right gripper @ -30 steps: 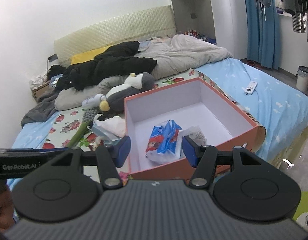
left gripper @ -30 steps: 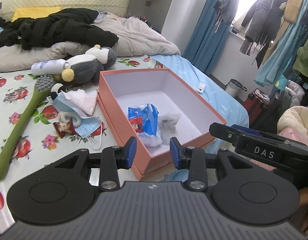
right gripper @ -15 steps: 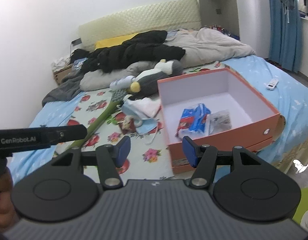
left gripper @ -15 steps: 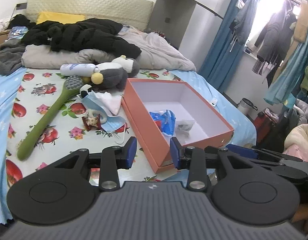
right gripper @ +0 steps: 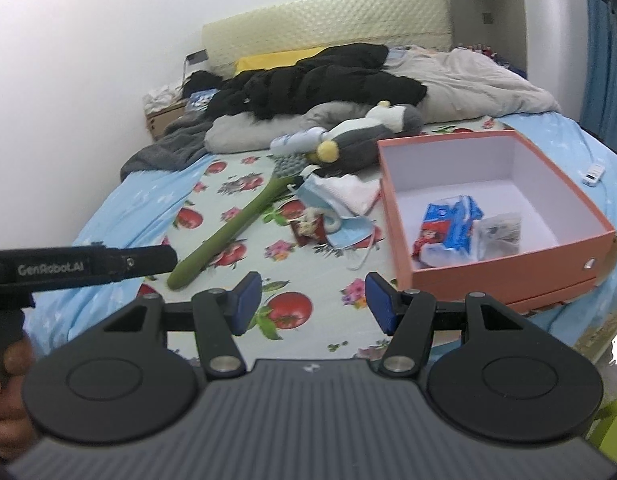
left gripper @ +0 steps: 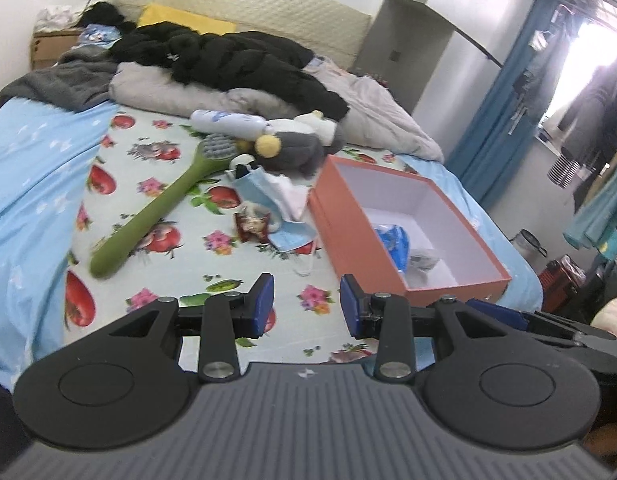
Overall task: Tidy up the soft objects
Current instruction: 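Withdraw both grippers from the box toward the items on the bed, then grasp the red candy packet with the left gripper while the right gripper grasps the white fluffy hair tie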
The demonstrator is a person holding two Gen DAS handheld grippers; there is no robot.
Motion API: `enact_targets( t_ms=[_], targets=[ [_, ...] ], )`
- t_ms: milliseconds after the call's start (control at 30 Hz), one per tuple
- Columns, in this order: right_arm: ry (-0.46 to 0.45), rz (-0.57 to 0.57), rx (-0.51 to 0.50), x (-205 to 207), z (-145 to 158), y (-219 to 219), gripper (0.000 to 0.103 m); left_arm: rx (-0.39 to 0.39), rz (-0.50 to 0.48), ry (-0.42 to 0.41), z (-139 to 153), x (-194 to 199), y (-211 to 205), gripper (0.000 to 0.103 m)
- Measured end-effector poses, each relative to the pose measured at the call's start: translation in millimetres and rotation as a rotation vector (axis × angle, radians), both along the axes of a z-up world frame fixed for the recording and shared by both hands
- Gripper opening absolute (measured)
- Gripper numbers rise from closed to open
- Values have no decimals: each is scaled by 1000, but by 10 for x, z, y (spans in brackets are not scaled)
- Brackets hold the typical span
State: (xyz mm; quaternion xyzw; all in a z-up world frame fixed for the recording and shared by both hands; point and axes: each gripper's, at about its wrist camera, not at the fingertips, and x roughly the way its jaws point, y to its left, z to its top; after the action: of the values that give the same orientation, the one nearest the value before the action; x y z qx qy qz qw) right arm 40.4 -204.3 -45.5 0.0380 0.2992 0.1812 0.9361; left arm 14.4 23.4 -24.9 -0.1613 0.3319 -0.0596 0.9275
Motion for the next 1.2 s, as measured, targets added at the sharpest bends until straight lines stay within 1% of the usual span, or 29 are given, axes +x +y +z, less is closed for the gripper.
enact_targets(
  t_ms=[133,300,400,500,633,733,833,933,967,1000,1033,1100,1167,1200],
  targets=[
    [13,6,-4,99,-80,126,60,-22,23,27,-112,108,107,42],
    [24,15,-16,313,-165,257,60,-18,34,57,-277,365,185,42],
    [38,13,-24,500,-229,318,60,-25,36,73,-406,584,252,42],
    [61,27,-6,737,-316,366,59,-43,39,80,-546,824,318,42],
    [102,1,-13,1071,-458,466,59,-65,48,114,-808,1201,421,42],
    [112,2,-8,1278,-556,542,59,-77,51,129,-1012,1462,479,42],
    [132,-1,-2,1492,-641,612,56,-94,56,138,-1197,1692,531,42],
    [129,-6,-12,1699,-701,694,52,-112,56,142,-1370,1905,569,42],
    [130,-11,-16,1777,-721,722,48,-119,53,146,-1430,1975,580,42],
    [132,-17,-16,1849,-744,745,44,-125,49,152,-1492,2052,587,43],
    [137,-27,-13,1936,-775,769,38,-130,47,156,-1541,2116,588,47],
    [157,-54,-6,2107,-839,799,37,-135,41,155,-1635,2243,590,49],
    [179,-82,15,2272,-919,821,30,-138,26,149,-1713,2365,585,52],
    [190,-95,21,2345,-960,834,29,-137,19,146,-1752,2421,578,54]
  ],
)
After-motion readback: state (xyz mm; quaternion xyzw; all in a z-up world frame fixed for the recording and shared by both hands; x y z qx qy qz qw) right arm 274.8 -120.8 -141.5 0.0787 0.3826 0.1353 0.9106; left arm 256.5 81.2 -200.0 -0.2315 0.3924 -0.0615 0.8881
